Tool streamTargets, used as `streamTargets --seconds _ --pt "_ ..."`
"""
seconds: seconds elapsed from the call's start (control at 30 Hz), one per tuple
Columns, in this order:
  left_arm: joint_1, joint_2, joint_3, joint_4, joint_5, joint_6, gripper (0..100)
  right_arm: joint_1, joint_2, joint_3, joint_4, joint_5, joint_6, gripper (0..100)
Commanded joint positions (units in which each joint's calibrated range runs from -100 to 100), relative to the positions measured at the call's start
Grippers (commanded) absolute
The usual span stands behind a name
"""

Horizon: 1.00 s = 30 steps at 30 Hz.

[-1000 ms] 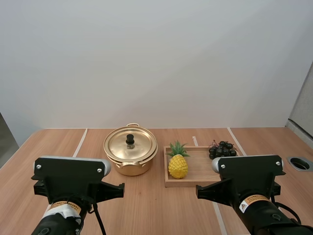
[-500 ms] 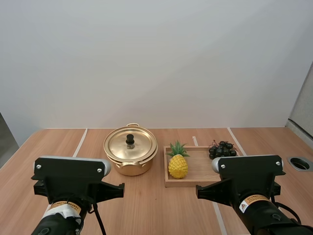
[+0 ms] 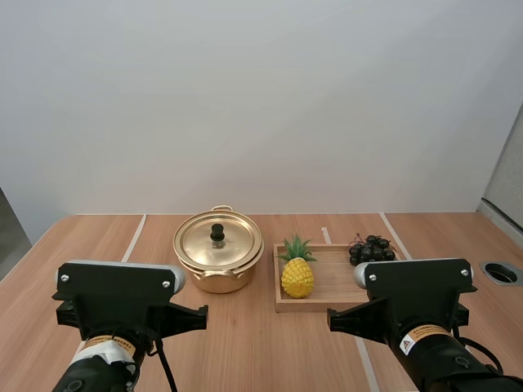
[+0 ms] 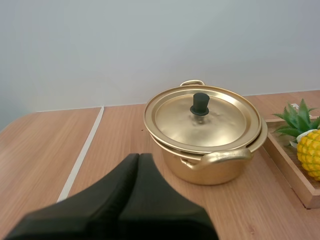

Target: Open the pot, put the pineapple inside, and close it

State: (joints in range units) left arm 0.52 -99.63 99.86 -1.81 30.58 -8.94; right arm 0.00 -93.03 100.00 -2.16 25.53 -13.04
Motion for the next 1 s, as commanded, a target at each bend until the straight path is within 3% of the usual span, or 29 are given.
streamTargets --seconds 0.0,0.23,0.53,0.63,0.67,0.8,0.9,0.97 --pt "-0.11 -0.37 0.14 -1.09 -1.36 0.15 0 0.02 -0.41 0.0 0.18 -0.37 0.0 0" --pt "-0.11 -0.37 0.14 -1.09 -1.36 0.15 0 0.02 -0.41 0.0 0.68 -0.37 0.0 0" --pt "-0.11 -0.37 0.14 -0.62 -2.09 0.15 0 0.02 -0.41 0.0 12.76 -0.37 0.73 0" --pt "-0.11 -0.37 0.14 0.93 -2.45 0.15 0 0.02 -0.41 0.0 10.35 -0.37 0.73 0" --pt "-0.11 -0.37 0.14 1.48 -2.45 0.15 0 0.02 -0.41 0.0 6.71 0.97 0.73 0" --pt "-0.11 -0.37 0.14 2.32 -2.45 0.15 0 0.02 -0.41 0.0 5.43 0.65 0.81 0" --pt "-0.11 -0.37 0.14 2.32 -4.9 -0.37 7 0.02 -0.41 0.0 3.73 0.49 2.24 0" --pt "-0.11 -0.37 0.14 2.32 -8.59 -3.31 18 0.02 -0.41 0.0 3.59 0.49 3.0 19"
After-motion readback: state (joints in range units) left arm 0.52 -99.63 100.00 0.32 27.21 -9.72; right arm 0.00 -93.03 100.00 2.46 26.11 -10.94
